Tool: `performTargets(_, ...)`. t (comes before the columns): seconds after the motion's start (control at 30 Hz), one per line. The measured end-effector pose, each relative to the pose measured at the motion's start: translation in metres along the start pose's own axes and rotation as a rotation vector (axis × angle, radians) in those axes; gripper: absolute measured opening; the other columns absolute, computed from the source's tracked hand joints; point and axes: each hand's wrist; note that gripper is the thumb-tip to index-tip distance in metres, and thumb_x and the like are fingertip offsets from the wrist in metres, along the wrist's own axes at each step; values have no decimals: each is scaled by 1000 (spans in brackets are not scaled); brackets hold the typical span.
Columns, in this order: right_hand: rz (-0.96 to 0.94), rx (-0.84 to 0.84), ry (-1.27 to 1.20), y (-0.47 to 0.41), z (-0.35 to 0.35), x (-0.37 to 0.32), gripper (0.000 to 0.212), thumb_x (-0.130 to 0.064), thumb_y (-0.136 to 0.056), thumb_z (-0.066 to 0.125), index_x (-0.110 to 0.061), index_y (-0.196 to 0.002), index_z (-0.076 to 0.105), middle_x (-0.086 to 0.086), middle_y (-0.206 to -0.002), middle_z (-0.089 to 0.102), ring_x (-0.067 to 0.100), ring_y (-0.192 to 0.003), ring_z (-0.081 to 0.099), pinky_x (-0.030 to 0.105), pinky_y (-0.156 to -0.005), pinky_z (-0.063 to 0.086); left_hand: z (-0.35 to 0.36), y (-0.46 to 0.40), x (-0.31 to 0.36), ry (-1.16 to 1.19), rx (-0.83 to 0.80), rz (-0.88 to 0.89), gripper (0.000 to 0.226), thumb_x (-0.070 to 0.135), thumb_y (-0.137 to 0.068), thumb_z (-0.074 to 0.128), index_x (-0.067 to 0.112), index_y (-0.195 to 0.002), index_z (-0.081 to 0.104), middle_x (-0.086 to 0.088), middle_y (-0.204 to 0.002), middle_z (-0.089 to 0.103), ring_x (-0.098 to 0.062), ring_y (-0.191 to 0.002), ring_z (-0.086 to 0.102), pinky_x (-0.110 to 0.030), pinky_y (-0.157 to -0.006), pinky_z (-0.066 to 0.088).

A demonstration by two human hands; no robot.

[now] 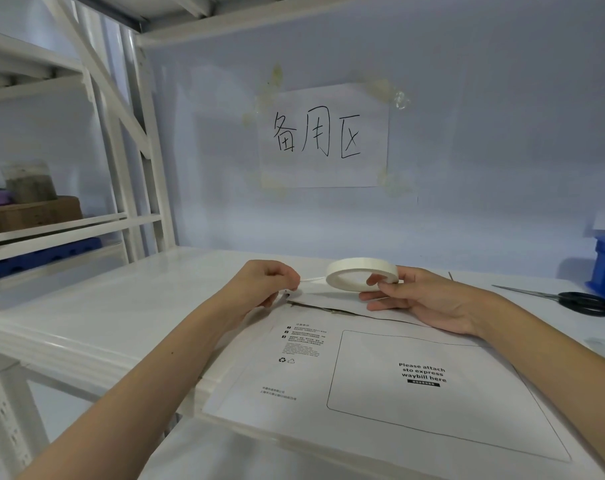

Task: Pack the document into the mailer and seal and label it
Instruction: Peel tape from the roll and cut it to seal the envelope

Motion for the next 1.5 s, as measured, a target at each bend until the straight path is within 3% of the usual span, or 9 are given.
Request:
performTargets(0.2,3,2,2,0,0,0,18,-16,-88,62,-10,-105,65,25,-121,66,28,-102,69,29,-98,46,-1,-1,-3,-26,-4,17,10,18,-93,68,14,-84,72,16,-71,64,-10,-60,42,-18,-55,37)
performTargets(0.37,8,5,26,0,0,0,14,-13,-95,58,-9,-106,64,25,-121,66,27,-102,69,29,-99,46,0,-2,-2,71,-8,44,8,7,-92,65,8,-86,69,4,-82,67,-13,-69,54,-18,-63,48)
performTargets(0.53,14,5,34,-1,0,0,16,-14,-94,59,-8,-109,63,25,-121,66,28,-104,68,30,-101,45,1,0,-1,142,-38,27,6,5,-94,61,6,-92,66,-9,-83,65,-19,-60,51,-25,-64,51)
performTargets(0.63,12,7,40,-1,0,0,14,-13,-95,57,-8,-107,63,26,-120,66,27,-104,68,31,-102,45,1,-1,1,198,-85,4,15,2,-94,55,9,-97,68,-6,-76,60,-20,-58,49,-29,-59,47)
performTargets(0.77,12,2,34,0,1,-1,13,-11,-97,55,-8,-106,63,28,-121,65,27,-102,69,28,-98,48,2,-1,4,253,-92,6,26,-4,-92,49,8,-83,71,-7,-73,60,-19,-59,51,-27,-58,46)
performTargets(1.0,19,6,45,1,3,-3,13,-14,-97,56,-8,-106,63,27,-122,64,26,-102,69,27,-97,48,0,-3,1,290,-97,-20,12,-1,-91,58,3,-93,70,-7,-81,64,-18,-70,61,-24,-72,53)
performTargets(1.1,34,7,72,0,2,-2,16,-20,-97,56,-10,-108,62,25,-121,66,26,-105,68,31,-104,43,0,-5,-3,232,-89,3,10,-1,-90,64,4,-97,69,-6,-84,63,-14,-73,62,-22,-76,55)
performTargets(1.33,35,7,107,1,2,-4,37,-35,-82,63,-12,-110,61,20,-116,70,27,-109,68,32,-109,38,2,-2,1,209,-34,-5,10,10,-93,65,2,-98,69,-8,-89,60,-17,-59,55,-22,-58,53)
performTargets(1.5,24,-2,103,2,2,-4,35,-34,-83,63,-12,-110,61,22,-117,69,28,-106,68,30,-104,43,-3,-4,-2,207,63,5,15,11,-91,67,2,-99,75,-1,-88,67,-14,-65,55,-18,-66,54)
Point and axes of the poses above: each hand's wrist, its own y-axis away from the middle knuckle, its own z-axis out of the palm, x = y × z
